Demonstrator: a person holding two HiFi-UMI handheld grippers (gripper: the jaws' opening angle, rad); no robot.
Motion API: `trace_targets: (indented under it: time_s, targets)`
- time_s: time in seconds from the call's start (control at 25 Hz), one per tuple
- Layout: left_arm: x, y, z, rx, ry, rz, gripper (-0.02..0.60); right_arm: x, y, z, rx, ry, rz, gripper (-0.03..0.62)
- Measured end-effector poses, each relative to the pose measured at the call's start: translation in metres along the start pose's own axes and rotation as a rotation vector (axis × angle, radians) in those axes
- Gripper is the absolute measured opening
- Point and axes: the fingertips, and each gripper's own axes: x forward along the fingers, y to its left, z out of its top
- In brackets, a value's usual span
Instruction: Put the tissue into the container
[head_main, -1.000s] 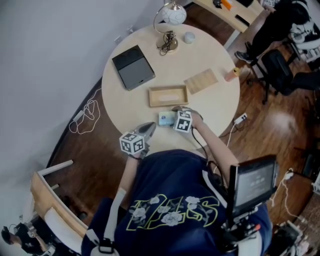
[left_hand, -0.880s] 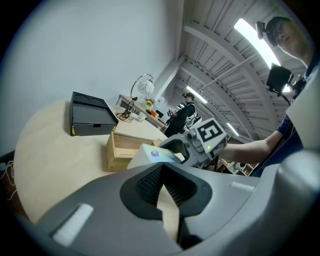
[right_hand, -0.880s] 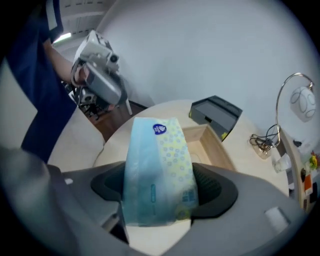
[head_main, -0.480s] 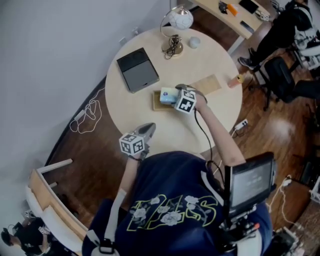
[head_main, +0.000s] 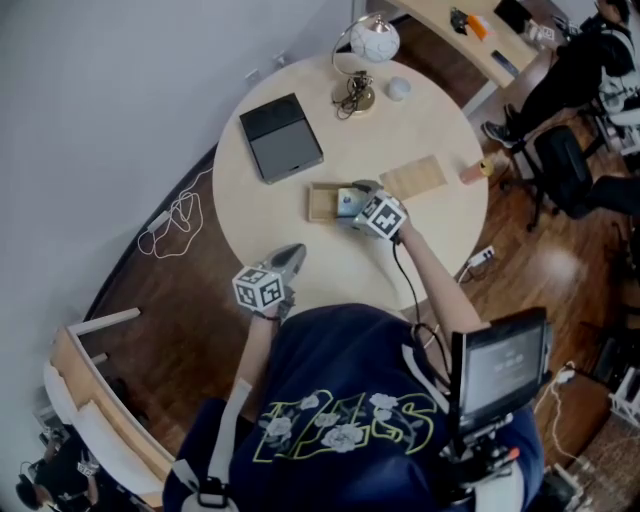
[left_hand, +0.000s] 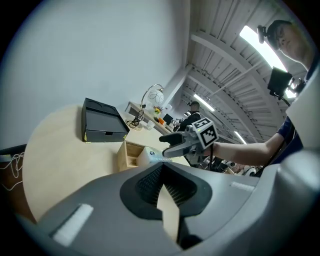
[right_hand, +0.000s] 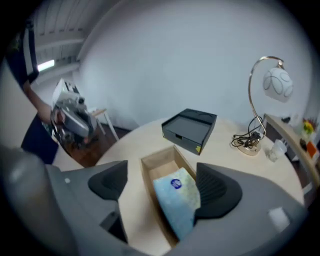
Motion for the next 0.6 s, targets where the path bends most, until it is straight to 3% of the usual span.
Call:
trace_targets:
  time_s: [0.04, 0.12, 0.16, 0.24, 0.6]
  targets:
    - [0.001, -0.002, 0.000, -0.004, -0.014, -0.002, 0.006, -0.018, 0.007, 0.006, 0.121, -0.096, 0.028, 0.364]
    - [0.006, -0.010, 0.005, -0.012, -0.045, -0.017, 0.006, -0.058, 0.014, 0.010, 0.452, -0.331, 0.122, -0.005]
    - [0.009, -0.012, 0.009, -0.013, -0.054, -0.025, 0.006, -0.073, 0.018, 0.010, 0.572, -0.424, 0.165, -0.005]
    - [0.017, -0.015, 0.015, -0.003, -0.054, -0.036, 0.006, -0.090, 0.026, 0.004, 0.638, -0.500, 0.179, -0.005]
    - [0.049, -0.044, 0.009, 0.063, 0.023, -0.115, 0.006, -0.080, 0.061, -0.078, 0.654, -0.423, 0.046, -0.006]
